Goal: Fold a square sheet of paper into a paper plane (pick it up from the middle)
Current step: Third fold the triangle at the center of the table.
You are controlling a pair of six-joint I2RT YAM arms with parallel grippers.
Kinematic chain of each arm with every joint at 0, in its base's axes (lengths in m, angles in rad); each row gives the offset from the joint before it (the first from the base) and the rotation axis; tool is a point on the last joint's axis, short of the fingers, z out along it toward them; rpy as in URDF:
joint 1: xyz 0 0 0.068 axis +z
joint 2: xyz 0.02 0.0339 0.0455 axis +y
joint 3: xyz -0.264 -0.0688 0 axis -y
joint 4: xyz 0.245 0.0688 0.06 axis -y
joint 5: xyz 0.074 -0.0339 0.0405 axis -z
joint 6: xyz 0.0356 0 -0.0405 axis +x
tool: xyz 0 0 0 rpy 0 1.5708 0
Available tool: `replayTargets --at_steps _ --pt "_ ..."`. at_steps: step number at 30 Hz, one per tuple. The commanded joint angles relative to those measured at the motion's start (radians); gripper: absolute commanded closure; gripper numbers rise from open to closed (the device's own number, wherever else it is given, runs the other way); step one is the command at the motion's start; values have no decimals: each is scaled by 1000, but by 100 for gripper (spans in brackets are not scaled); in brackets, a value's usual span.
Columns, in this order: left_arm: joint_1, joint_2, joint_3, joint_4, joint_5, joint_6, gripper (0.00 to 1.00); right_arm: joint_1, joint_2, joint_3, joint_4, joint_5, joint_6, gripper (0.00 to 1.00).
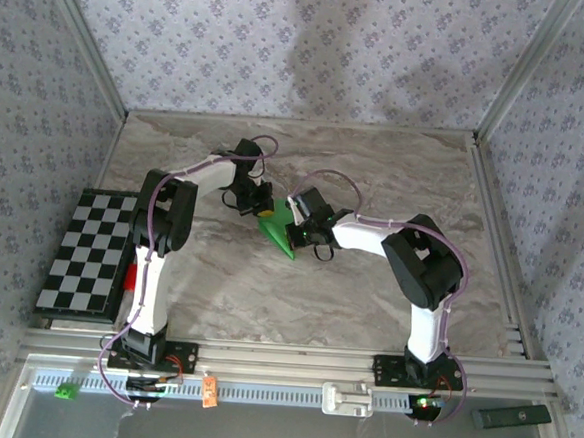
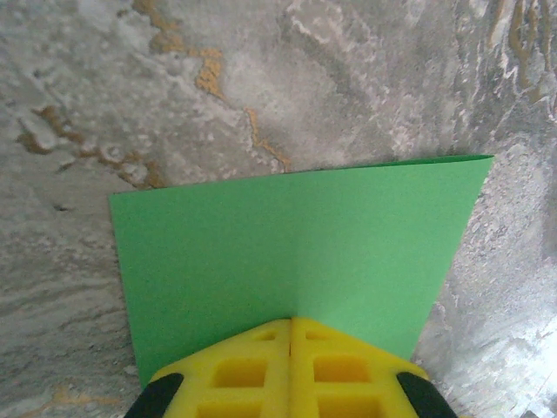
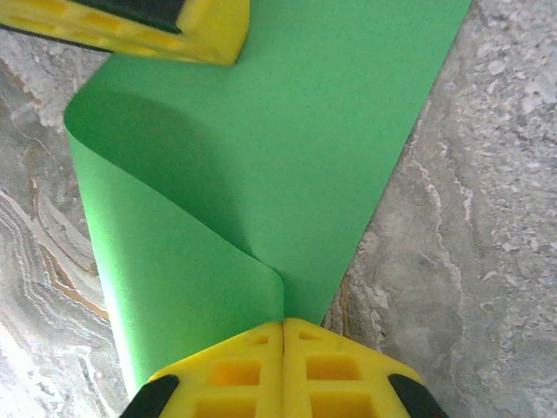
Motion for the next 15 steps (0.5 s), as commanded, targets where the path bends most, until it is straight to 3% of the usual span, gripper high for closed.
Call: replayTargets --at_steps 1,10,15 --pt "-14 44 5 -50 -20 18 100 -5 24 28 -36 11 10 100" --pt "-12 -11 40 -57 -17 14 100 -7 36 34 -55 11 12 100" --pt "-10 -118 11 11 -31 -57 90 -8 41 39 -60 5 15 100"
